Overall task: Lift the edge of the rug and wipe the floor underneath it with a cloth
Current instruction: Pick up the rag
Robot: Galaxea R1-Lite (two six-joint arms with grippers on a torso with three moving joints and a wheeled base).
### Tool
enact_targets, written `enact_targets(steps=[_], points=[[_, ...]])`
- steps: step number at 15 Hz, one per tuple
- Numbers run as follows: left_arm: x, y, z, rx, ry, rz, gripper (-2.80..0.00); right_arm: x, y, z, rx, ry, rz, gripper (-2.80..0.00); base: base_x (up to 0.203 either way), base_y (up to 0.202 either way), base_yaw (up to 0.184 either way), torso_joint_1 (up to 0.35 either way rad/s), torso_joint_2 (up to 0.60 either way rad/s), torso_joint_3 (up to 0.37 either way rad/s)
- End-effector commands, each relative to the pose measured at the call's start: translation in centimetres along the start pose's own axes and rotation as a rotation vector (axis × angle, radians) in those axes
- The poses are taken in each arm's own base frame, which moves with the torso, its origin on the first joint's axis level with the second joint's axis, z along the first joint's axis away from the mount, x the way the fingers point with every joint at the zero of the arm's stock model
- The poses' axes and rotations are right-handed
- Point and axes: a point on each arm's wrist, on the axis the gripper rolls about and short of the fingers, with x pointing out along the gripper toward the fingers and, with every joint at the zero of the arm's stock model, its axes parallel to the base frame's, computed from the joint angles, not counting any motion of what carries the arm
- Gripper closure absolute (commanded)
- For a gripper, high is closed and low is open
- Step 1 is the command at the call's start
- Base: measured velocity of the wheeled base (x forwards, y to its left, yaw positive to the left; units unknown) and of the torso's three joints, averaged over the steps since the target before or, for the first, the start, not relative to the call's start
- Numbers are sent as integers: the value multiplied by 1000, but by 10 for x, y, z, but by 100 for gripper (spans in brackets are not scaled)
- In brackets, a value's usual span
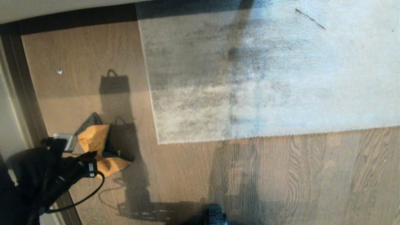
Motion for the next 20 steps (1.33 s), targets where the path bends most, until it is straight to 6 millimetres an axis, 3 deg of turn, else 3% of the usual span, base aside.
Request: enact_targets(steps=[1,4,12,20], points=[[-24,1,15,6,-90,18,0,0,0,0,0,-1,0,0,0,0,0,0,0,0],[-53,4,14,2,-95,52,0,0,0,0,0,-1,0,0,0,0,0,0,0,0],[-75,6,36,11,-237,68,0,0,0,0,0,-1,0,0,0,0,0,0,0,0],[-121,1,55,12,-361,39,0,0,0,0,0,-1,0,0,0,0,0,0,0,0]])
